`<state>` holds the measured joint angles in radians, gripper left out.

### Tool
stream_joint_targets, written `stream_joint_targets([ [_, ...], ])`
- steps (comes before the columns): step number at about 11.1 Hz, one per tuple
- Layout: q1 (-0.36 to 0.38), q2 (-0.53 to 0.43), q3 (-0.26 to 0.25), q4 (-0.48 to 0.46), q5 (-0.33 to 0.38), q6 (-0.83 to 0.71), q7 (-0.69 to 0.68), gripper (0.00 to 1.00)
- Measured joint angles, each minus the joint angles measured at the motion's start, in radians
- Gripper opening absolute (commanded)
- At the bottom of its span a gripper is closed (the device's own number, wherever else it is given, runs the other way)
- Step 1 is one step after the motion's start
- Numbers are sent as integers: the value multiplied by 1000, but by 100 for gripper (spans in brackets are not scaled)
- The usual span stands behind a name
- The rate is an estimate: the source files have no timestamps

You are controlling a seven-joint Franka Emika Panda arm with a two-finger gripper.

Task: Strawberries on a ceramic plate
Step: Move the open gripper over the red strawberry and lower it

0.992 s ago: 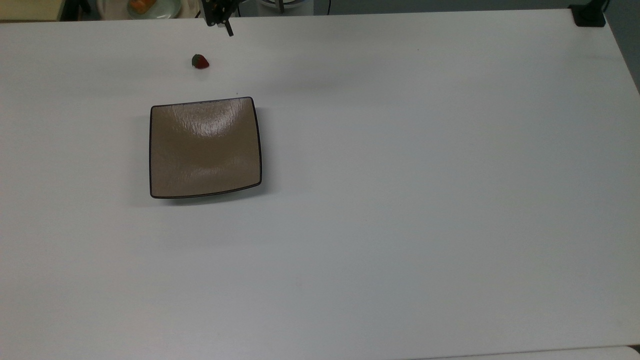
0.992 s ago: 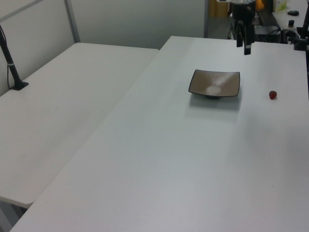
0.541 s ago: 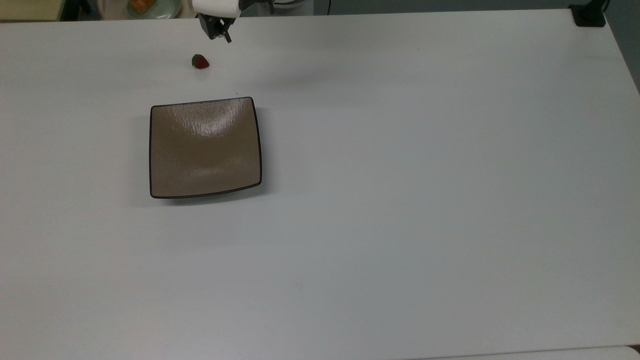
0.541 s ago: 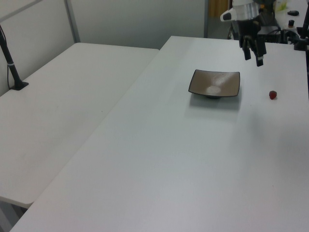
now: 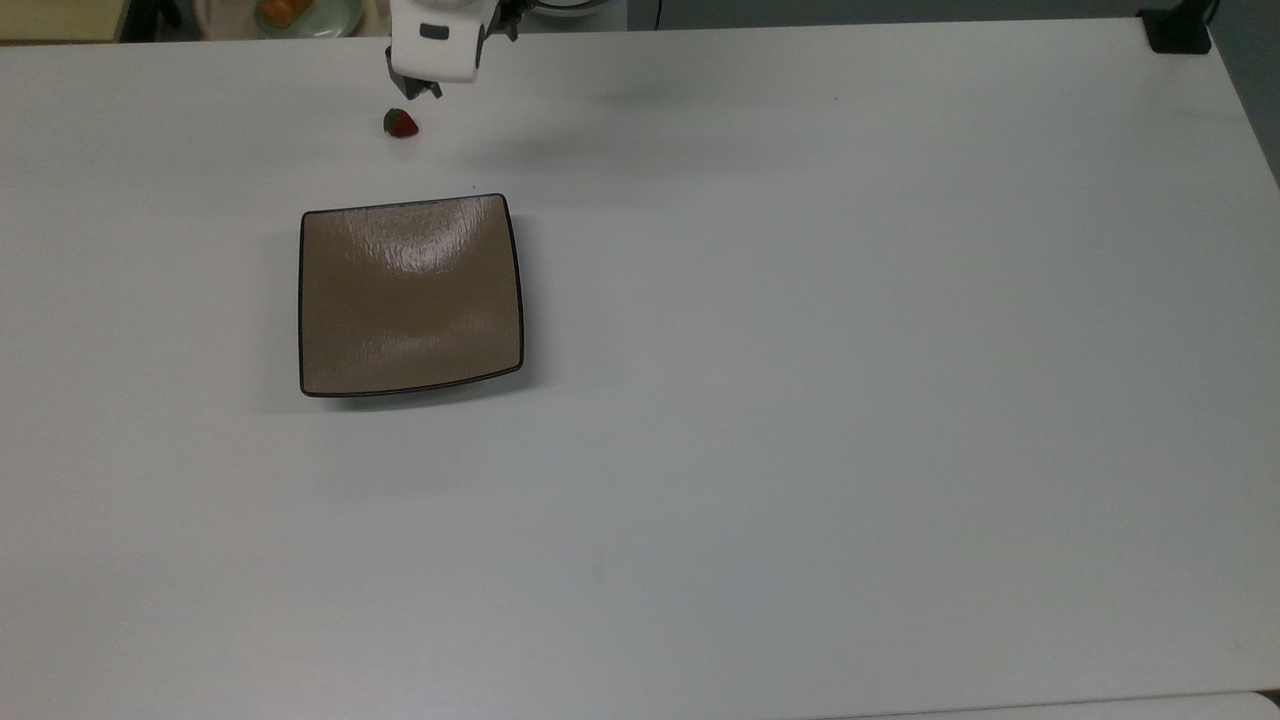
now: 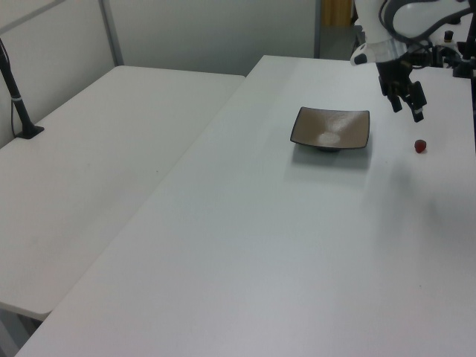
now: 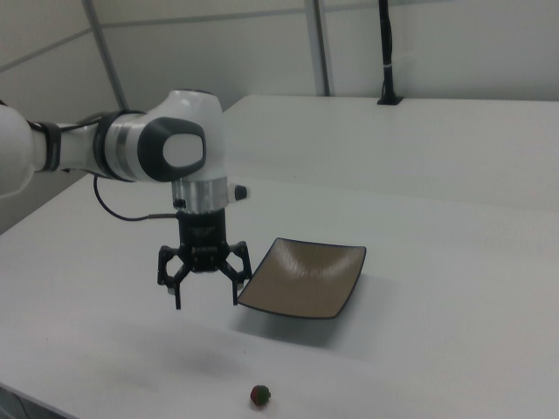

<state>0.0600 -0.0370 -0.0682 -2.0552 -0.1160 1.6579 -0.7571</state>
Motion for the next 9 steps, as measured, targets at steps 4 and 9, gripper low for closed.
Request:
stream_joint_targets([
  [4, -31, 0, 0, -105, -96, 142, -57, 100],
  [9, -87, 0, -15, -219, -156, 314, -188, 100],
])
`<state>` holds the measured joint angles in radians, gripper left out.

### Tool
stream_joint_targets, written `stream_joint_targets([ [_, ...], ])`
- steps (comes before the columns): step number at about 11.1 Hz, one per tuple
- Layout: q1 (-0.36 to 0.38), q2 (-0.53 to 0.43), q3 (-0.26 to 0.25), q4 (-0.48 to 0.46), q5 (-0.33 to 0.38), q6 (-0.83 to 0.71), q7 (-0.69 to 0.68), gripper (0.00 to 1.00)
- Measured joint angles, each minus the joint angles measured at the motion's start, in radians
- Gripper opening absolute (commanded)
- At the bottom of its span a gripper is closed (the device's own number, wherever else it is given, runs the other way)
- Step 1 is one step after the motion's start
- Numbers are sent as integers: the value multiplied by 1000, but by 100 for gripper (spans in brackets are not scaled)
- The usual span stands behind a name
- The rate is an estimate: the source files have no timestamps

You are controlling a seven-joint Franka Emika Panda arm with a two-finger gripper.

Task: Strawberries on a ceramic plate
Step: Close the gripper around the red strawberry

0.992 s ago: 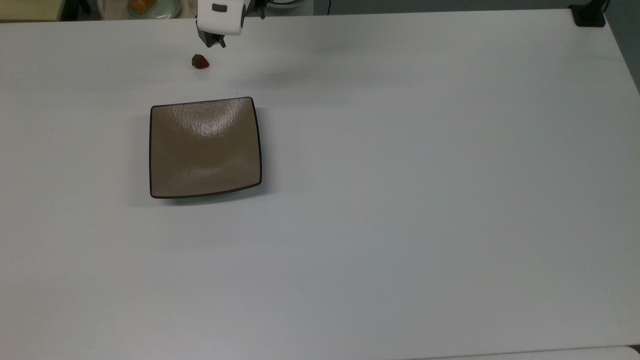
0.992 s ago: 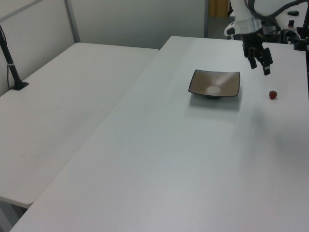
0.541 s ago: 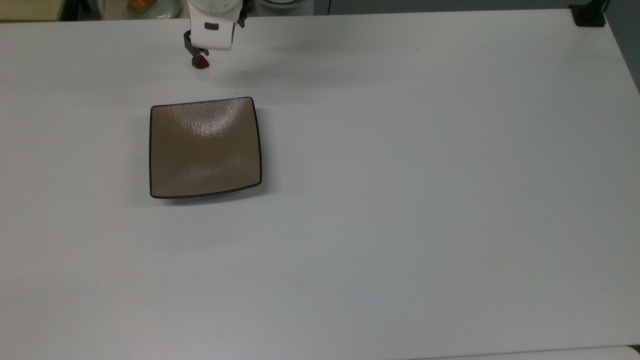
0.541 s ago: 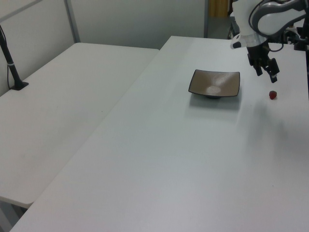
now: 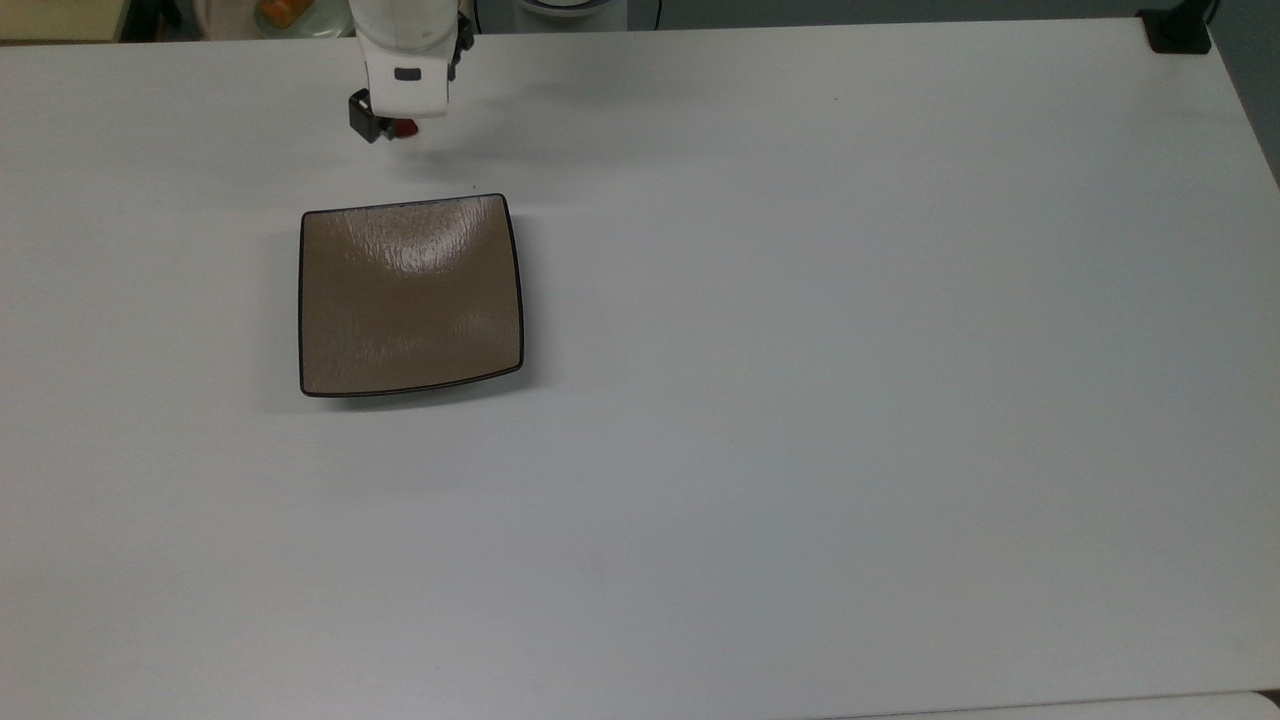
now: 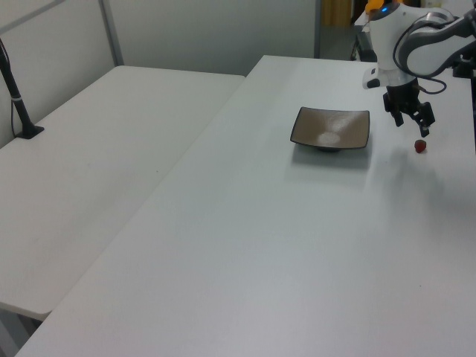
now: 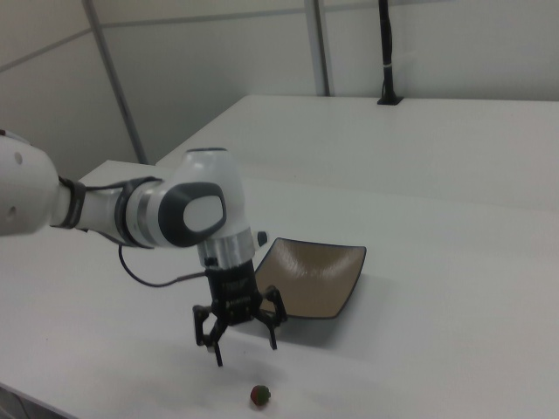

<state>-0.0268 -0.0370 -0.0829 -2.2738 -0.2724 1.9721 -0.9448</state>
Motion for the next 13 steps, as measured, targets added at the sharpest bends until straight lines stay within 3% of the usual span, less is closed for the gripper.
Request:
stream_joint_targets([
  [5, -9, 0, -31, -118, -59, 166, -11, 94],
  [7, -9, 0, -32, -133, -72, 180, -11, 85],
  [10, -15, 0, -37, -146, -81, 199, -11, 82],
  [13, -23, 0, -38, -150, -98, 201, -12, 54],
])
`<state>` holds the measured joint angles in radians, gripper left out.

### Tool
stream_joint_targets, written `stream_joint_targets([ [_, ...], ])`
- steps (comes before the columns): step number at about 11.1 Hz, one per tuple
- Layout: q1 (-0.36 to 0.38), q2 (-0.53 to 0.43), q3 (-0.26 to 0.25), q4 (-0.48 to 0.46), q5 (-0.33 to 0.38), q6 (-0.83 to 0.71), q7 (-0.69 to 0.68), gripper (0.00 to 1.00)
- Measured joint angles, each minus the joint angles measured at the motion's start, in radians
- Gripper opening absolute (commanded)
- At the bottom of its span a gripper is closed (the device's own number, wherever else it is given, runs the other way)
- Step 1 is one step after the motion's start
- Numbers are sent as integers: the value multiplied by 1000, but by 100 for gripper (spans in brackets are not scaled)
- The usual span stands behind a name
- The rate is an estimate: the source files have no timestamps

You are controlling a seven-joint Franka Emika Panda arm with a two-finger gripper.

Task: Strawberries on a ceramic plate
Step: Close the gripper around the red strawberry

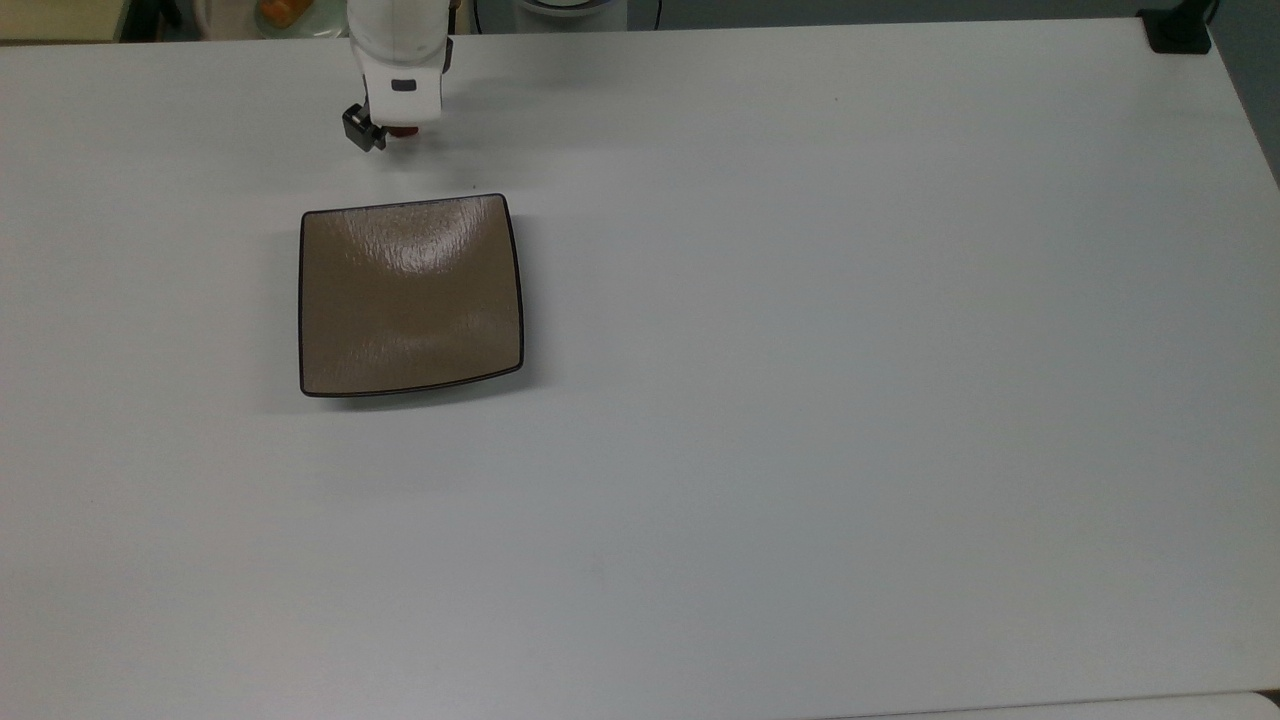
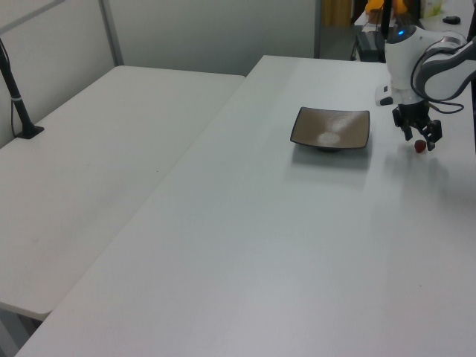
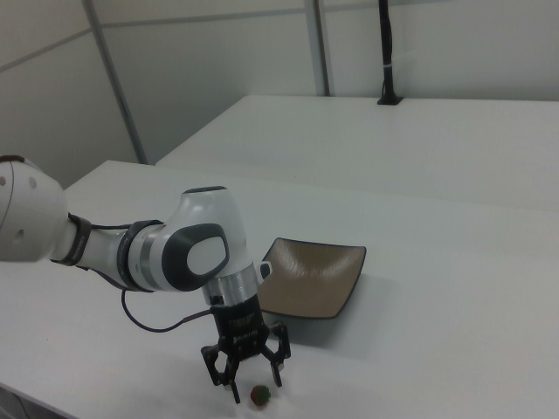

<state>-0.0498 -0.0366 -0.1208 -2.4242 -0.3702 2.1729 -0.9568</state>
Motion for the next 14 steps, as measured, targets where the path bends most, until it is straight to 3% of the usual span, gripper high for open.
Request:
stream_joint_targets([
  [6, -1, 0, -1, 0, -1, 0, -3, 22],
  [14, -1, -2, -2, 0, -1, 0, -3, 20],
])
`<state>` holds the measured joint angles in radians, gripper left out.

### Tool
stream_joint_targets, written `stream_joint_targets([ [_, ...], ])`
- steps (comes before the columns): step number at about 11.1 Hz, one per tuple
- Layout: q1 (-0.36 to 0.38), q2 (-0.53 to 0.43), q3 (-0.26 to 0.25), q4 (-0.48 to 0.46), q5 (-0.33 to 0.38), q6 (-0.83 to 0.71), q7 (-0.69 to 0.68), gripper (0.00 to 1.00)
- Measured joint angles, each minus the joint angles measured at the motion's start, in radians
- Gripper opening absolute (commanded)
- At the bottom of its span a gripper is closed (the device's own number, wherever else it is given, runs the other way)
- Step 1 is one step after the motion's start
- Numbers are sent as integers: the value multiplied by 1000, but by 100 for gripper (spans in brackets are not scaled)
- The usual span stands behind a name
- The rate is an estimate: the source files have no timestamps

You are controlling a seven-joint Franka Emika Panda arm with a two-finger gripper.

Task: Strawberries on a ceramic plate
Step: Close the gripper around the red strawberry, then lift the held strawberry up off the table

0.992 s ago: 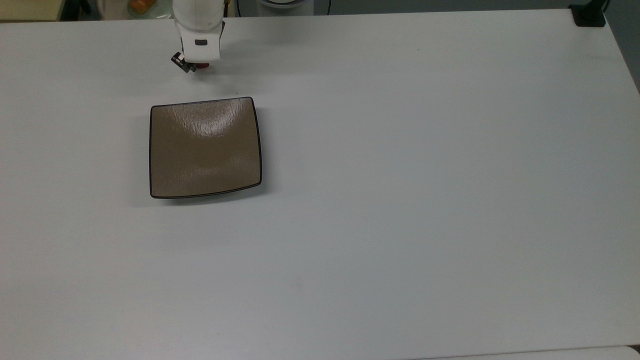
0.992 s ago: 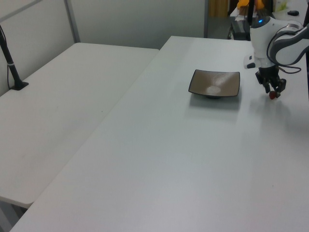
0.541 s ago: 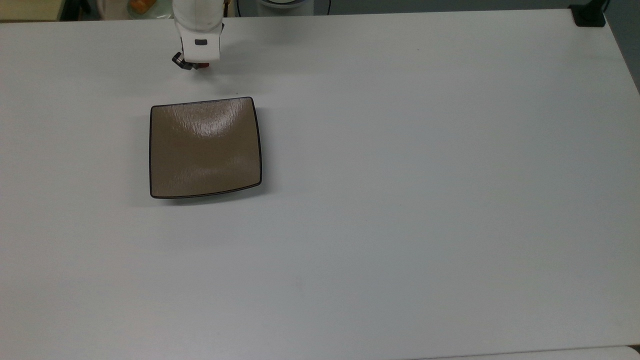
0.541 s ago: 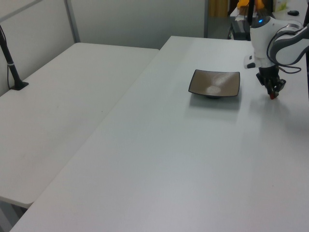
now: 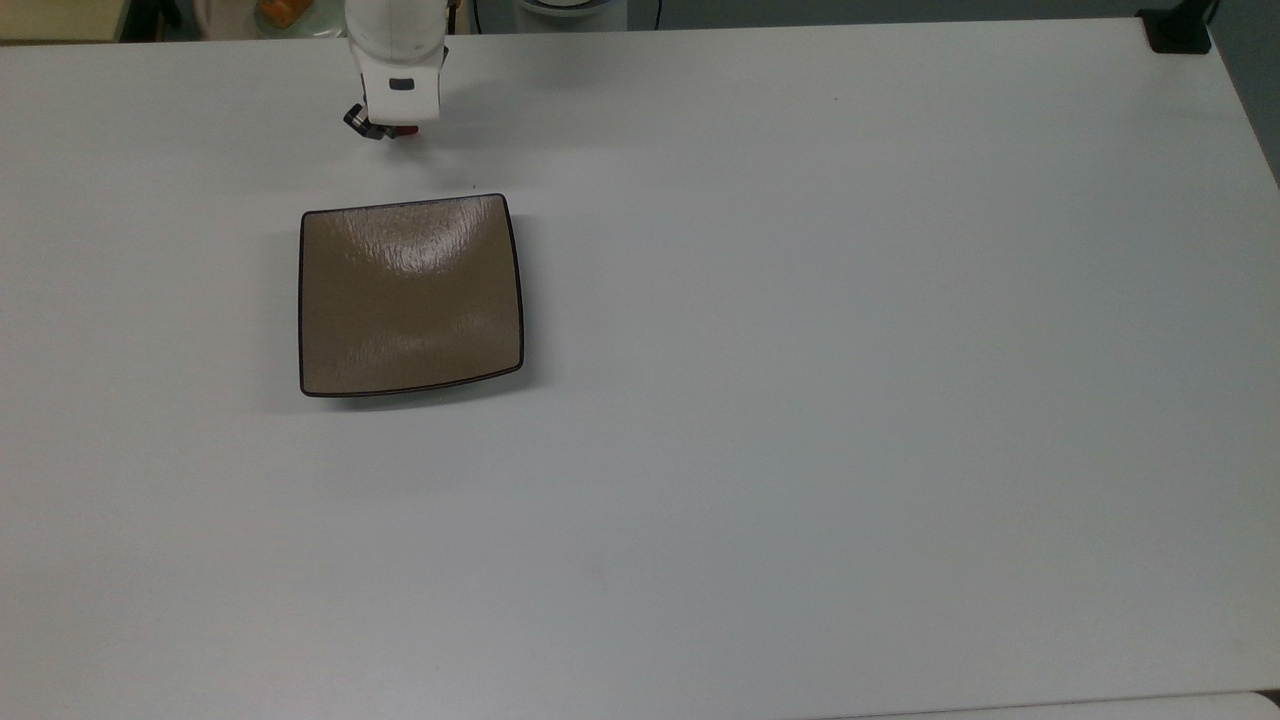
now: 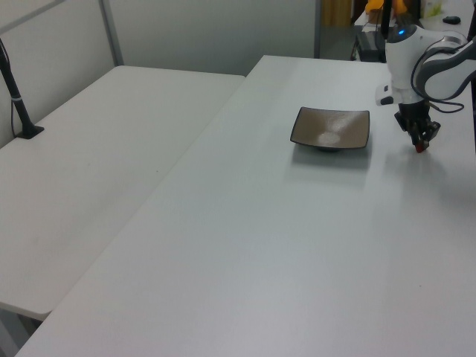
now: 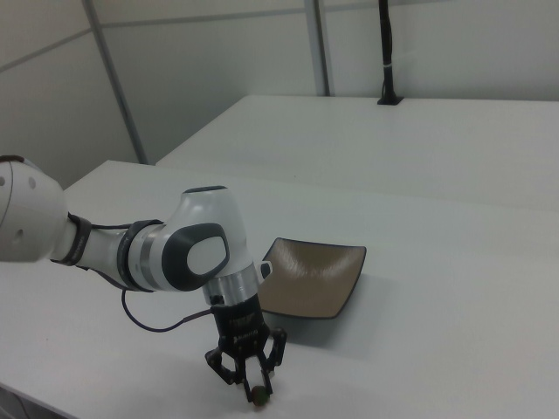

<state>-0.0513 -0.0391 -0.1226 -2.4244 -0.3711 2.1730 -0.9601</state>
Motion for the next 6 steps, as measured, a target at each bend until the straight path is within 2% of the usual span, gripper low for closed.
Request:
stream_joint_targets([
  [3, 0, -17, 0, 18, 0, -29, 0, 20],
  [6, 7, -43, 0, 101, 13, -161, 0, 20],
])
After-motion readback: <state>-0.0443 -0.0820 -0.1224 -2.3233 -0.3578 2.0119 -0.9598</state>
